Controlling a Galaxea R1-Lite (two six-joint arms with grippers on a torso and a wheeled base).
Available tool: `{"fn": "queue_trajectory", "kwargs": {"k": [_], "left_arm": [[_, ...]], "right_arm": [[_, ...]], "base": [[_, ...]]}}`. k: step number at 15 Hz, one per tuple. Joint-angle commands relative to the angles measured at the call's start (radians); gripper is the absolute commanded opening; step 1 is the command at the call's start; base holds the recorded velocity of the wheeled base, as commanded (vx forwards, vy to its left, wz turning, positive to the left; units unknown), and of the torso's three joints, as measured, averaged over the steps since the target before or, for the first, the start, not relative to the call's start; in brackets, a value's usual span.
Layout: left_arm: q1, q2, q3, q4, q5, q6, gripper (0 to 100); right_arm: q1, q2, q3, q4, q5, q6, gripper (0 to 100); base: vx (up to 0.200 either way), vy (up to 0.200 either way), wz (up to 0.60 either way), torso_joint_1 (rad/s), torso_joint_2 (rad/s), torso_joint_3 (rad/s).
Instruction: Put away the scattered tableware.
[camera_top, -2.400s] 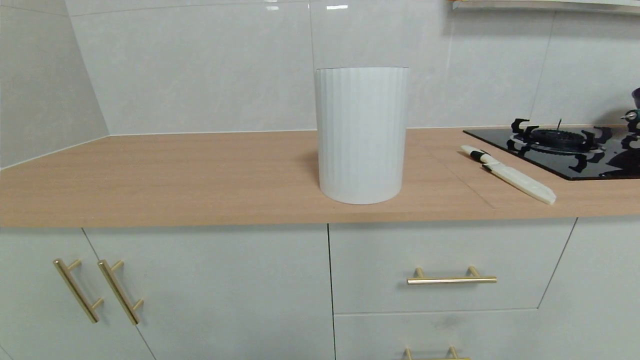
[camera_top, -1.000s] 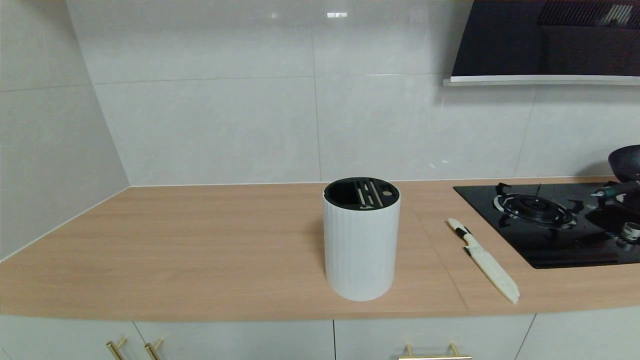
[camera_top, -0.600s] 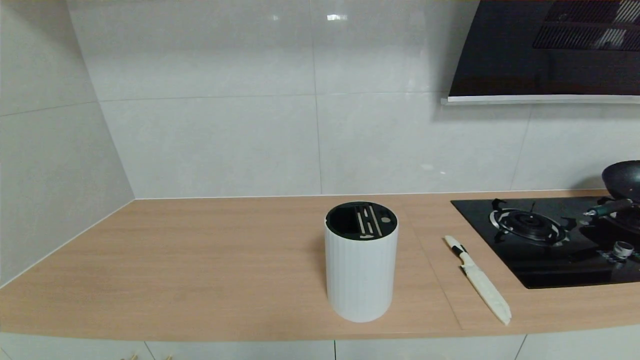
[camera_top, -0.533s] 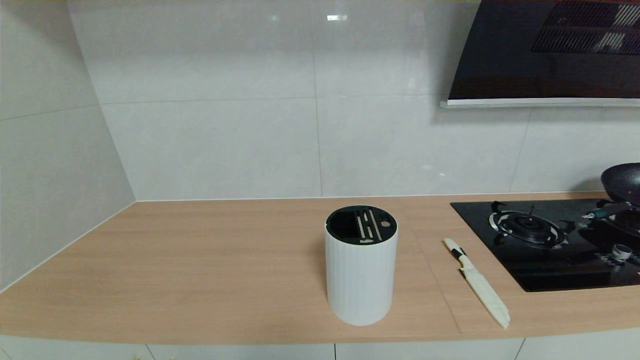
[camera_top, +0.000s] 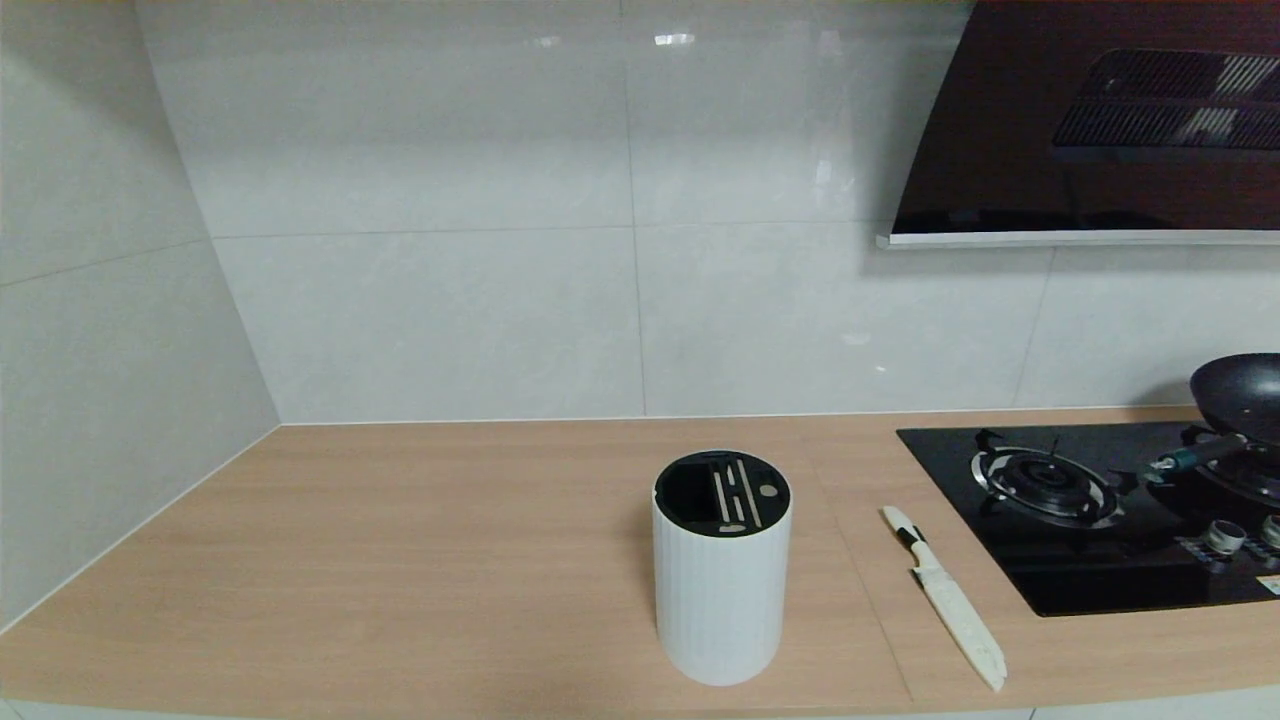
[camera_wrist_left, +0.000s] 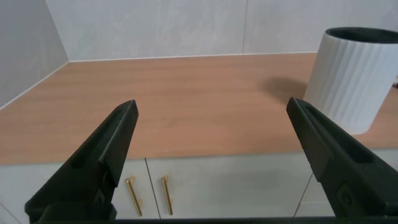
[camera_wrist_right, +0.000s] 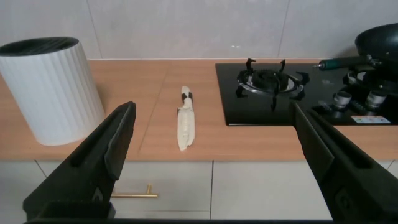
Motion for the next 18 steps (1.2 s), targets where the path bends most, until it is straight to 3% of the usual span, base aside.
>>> {"fn": "queue_trajectory", "kwargs": {"k": [1, 9, 10, 11, 15, 16, 17, 18], "left_arm": [[0.0, 0.0, 0.0, 0.0, 0.0, 0.001, 100], [0.0, 0.0, 0.0, 0.0, -0.001, 0.008, 100], [0.0, 0.0, 0.0, 0.0, -0.001, 0.006, 100], [0.0, 0.0, 0.0, 0.0, -0.001, 0.006, 100], [0.0, 0.0, 0.0, 0.0, -0.001, 0.003, 100], [0.0, 0.0, 0.0, 0.0, -0.001, 0.003, 100], [0.0, 0.0, 0.0, 0.0, -0.001, 0.003, 100], [0.0, 0.0, 0.0, 0.0, -0.001, 0.003, 100]], "right_arm": [[0.0, 0.002, 0.0, 0.0, 0.002, -0.002, 100], [0.0, 0.002, -0.011, -0.003, 0.003, -0.003, 100], [0.006, 0.021, -0.1, -0.006, 0.011, 0.018, 100], [0.029, 0.091, -0.212, 0.005, 0.02, 0.084, 100], [0.054, 0.472, -0.267, 0.006, 0.028, 0.029, 100], [0.054, 0.472, -0.267, 0.006, 0.028, 0.029, 100], [0.055, 0.71, -0.336, 0.005, 0.043, 0.03, 100], [0.055, 0.813, -0.362, -0.015, 0.046, 0.029, 100]], "base": [[0.0, 0.0, 0.0, 0.0, 0.0, 0.0], [0.0, 0.0, 0.0, 0.0, 0.0, 0.0], [0.0, 0.0, 0.0, 0.0, 0.0, 0.0], [0.0, 0.0, 0.0, 0.0, 0.0, 0.0], [0.0, 0.0, 0.0, 0.0, 0.0, 0.0], [0.0, 0.0, 0.0, 0.0, 0.0, 0.0], [0.0, 0.0, 0.0, 0.0, 0.0, 0.0], [0.0, 0.0, 0.0, 0.0, 0.0, 0.0]]}}
